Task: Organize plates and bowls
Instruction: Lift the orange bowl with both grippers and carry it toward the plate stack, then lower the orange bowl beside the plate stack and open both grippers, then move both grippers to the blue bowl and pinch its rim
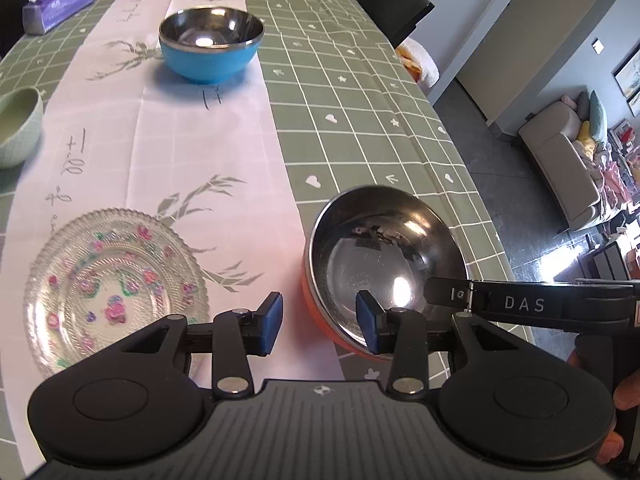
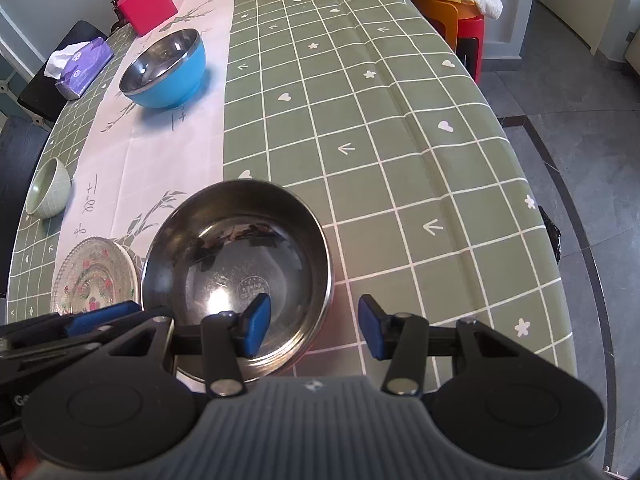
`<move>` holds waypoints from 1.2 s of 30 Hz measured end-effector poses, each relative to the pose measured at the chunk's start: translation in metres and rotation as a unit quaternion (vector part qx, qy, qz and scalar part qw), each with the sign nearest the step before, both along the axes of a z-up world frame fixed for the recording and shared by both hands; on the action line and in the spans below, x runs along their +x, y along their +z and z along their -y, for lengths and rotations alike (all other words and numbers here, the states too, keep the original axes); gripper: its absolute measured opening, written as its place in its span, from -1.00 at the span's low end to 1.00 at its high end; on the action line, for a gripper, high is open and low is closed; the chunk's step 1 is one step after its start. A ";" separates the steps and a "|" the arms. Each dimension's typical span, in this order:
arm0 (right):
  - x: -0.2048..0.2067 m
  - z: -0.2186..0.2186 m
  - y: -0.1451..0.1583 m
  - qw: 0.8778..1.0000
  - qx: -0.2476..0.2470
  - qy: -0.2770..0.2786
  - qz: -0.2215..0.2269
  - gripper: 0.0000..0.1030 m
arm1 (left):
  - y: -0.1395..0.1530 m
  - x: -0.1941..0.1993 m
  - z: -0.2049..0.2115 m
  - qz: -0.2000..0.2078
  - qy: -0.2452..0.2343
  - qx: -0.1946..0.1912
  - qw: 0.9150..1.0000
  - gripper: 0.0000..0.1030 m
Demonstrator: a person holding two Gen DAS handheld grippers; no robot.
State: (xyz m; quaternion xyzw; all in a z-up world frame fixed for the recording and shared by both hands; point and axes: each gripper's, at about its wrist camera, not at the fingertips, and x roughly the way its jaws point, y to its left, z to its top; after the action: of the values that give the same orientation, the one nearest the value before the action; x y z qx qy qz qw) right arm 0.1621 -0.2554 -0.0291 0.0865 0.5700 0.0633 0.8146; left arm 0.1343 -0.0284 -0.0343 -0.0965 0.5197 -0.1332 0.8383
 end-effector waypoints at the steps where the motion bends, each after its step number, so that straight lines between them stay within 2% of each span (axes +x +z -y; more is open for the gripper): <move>1: 0.000 0.000 0.003 1.000 0.000 0.001 0.002 -0.06 | 0.003 -0.001 -0.003 0.004 -0.001 0.002 1.000 -0.06; 10: 0.001 -0.008 0.043 0.999 -0.005 0.014 0.045 -0.02 | 0.034 0.002 -0.036 0.055 0.002 0.039 0.998 -0.05; 20: 0.021 -0.043 0.076 0.996 -0.006 0.046 0.081 0.00 | 0.065 0.020 -0.077 0.097 0.022 0.052 0.994 -0.04; 24: 0.035 -0.065 0.081 0.994 -0.003 0.063 0.086 0.01 | 0.069 0.038 -0.092 0.091 0.031 0.056 0.994 -0.04; 29: 0.056 -0.094 0.080 0.993 -0.001 0.083 0.082 0.02 | 0.060 0.062 -0.112 0.068 0.055 0.048 0.995 -0.04; 36: 0.096 -0.127 0.073 0.992 0.012 0.096 0.075 0.03 | 0.047 0.093 -0.135 0.075 0.076 0.039 0.994 -0.05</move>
State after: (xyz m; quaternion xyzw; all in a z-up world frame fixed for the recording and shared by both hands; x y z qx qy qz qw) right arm 0.2581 -0.1280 0.0442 0.0362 0.5117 0.1550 0.8443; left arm 0.2277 0.1065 0.0129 -0.0922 0.4516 -0.0556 0.8857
